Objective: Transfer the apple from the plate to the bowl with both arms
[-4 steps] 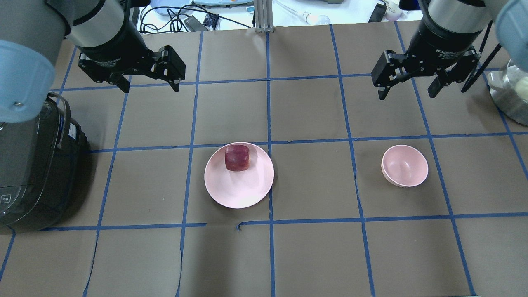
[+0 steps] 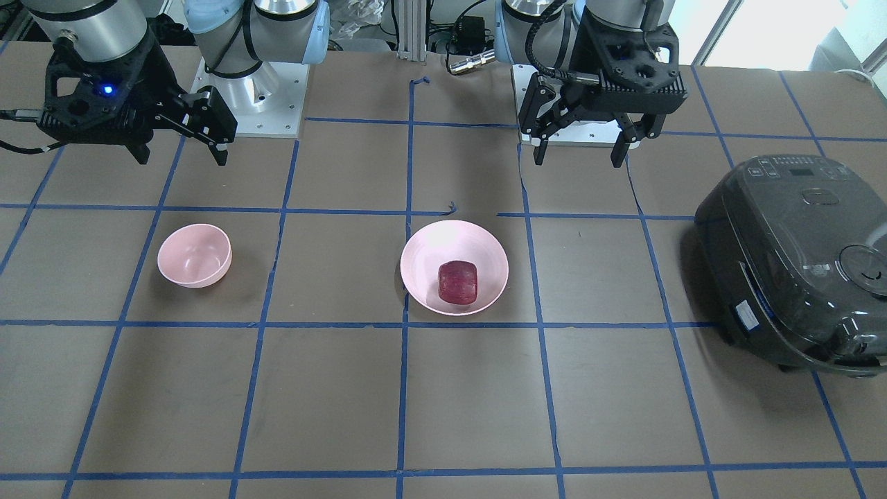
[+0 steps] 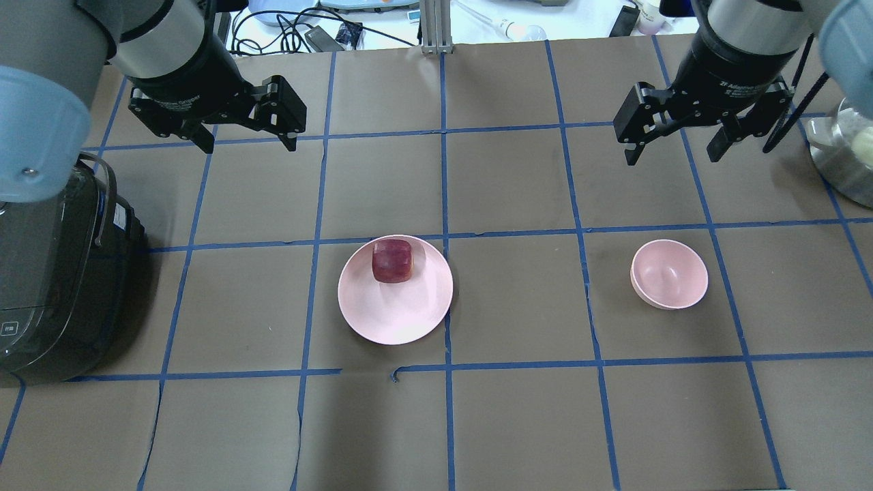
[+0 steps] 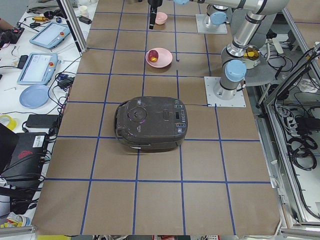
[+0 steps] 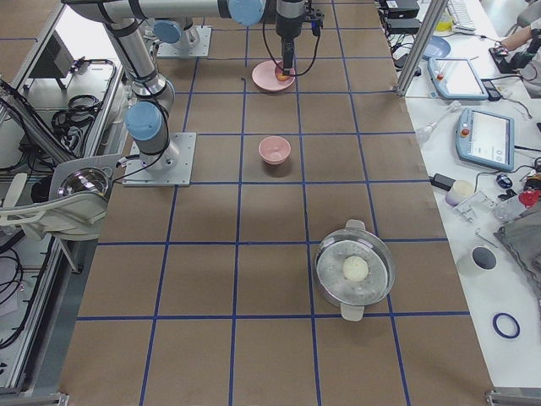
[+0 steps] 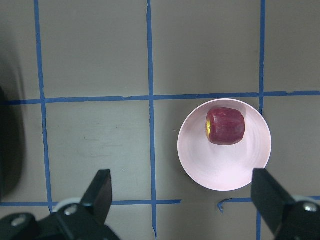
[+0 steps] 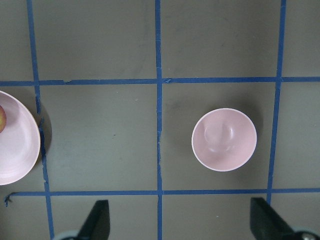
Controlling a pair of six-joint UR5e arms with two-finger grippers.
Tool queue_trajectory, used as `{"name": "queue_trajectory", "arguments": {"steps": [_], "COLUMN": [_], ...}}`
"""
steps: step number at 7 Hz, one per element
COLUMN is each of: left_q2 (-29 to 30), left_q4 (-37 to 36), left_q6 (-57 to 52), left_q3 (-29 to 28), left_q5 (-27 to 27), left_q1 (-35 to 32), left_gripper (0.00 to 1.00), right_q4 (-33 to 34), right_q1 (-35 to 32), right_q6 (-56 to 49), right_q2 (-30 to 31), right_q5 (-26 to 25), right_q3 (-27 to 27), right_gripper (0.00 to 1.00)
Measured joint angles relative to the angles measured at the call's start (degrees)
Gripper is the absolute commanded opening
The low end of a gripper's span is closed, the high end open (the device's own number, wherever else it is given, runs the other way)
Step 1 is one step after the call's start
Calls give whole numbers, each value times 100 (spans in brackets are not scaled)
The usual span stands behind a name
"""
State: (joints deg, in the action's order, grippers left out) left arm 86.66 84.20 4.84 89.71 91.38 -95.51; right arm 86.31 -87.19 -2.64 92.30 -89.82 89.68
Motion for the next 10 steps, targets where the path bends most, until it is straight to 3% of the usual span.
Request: {"name": "queue_trajectory", "arguments": {"steps": [10], "left_q2": [2], "left_q4": [113], "left_q6": [-2], "left_q3": [18], "left_q5": [-5], "left_q1": [-2], "left_gripper": [100], "right_q4": [-7], "right_q1": [0], "right_q6": [0], "right_q2": [-28], "right_q5": [-26], "right_q3": [15], "right_gripper": [100]}}
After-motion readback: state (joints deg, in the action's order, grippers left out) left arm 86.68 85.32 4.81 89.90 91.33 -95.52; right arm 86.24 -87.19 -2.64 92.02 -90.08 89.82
